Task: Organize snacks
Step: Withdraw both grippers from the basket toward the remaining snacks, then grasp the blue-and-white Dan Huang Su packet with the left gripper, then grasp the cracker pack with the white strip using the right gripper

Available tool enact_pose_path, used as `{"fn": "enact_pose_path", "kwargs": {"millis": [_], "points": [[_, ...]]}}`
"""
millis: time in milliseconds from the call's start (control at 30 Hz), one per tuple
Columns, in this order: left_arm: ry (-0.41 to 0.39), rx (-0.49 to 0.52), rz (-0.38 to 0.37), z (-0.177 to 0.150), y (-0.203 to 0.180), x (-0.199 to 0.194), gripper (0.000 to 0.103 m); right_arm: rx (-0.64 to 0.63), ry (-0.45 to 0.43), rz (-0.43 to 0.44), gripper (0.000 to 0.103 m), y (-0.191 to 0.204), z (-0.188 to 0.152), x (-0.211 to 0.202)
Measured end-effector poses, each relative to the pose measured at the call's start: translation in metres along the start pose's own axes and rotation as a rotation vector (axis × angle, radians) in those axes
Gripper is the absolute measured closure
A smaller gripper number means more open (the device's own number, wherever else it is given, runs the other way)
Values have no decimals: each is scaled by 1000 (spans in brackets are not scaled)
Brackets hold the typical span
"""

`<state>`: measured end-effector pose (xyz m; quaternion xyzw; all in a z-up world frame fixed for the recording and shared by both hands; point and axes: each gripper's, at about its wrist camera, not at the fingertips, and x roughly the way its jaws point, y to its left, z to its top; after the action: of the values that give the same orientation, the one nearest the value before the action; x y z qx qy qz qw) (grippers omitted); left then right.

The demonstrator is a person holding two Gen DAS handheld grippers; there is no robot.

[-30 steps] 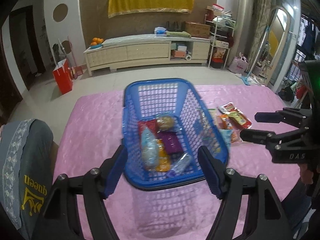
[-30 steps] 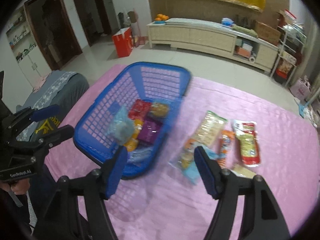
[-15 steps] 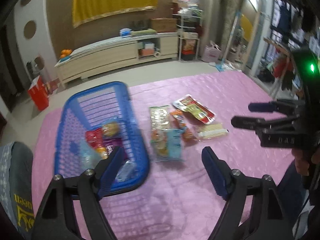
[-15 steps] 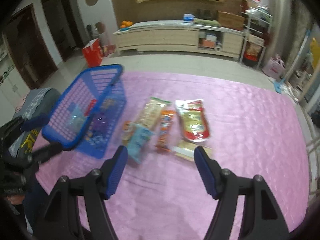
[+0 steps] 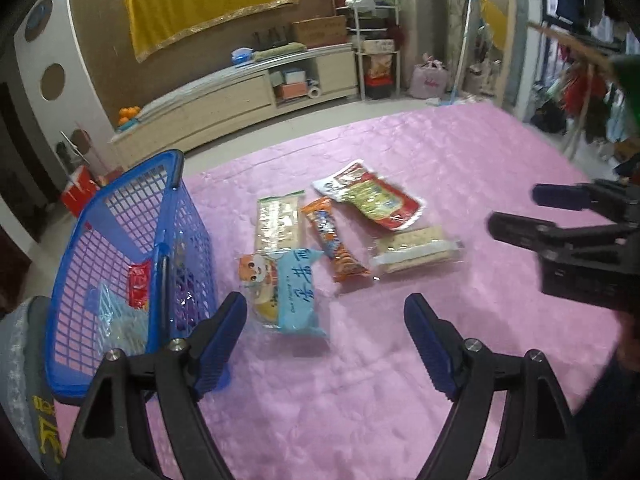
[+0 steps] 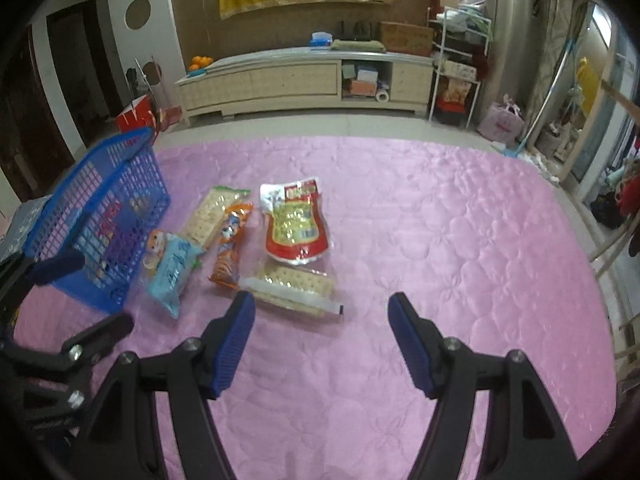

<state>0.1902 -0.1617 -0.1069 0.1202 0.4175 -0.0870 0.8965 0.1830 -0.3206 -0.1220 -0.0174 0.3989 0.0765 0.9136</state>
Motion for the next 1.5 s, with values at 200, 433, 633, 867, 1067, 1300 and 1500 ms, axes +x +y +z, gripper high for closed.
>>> {"fn": "enact_pose_path", "kwargs": {"millis": [200,433,633,867,1067,1300,1500], "points": [[59,-73,-16,-3,7,37,24,18,33,2,30,-10,-7,24],[72,-79,-6,0,11,64,23,-35,55,7,30,0,-8,49],[119,-140,-50,4,27,93,23,-42,73,15,30,-2,-7,67],[114,-106,-33,10,26,107,22,-32,108,48,30,-3,-8,81],[137,-83,20,15,20,110,41,-30,117,50,30,-5,-8,79],[111,-29,35,16,7,95,95,-35,107,40,30,-6,-6,72],[74,-61,-26,18,10,78,100,-86,102,99,30,-3,2,62]]}}
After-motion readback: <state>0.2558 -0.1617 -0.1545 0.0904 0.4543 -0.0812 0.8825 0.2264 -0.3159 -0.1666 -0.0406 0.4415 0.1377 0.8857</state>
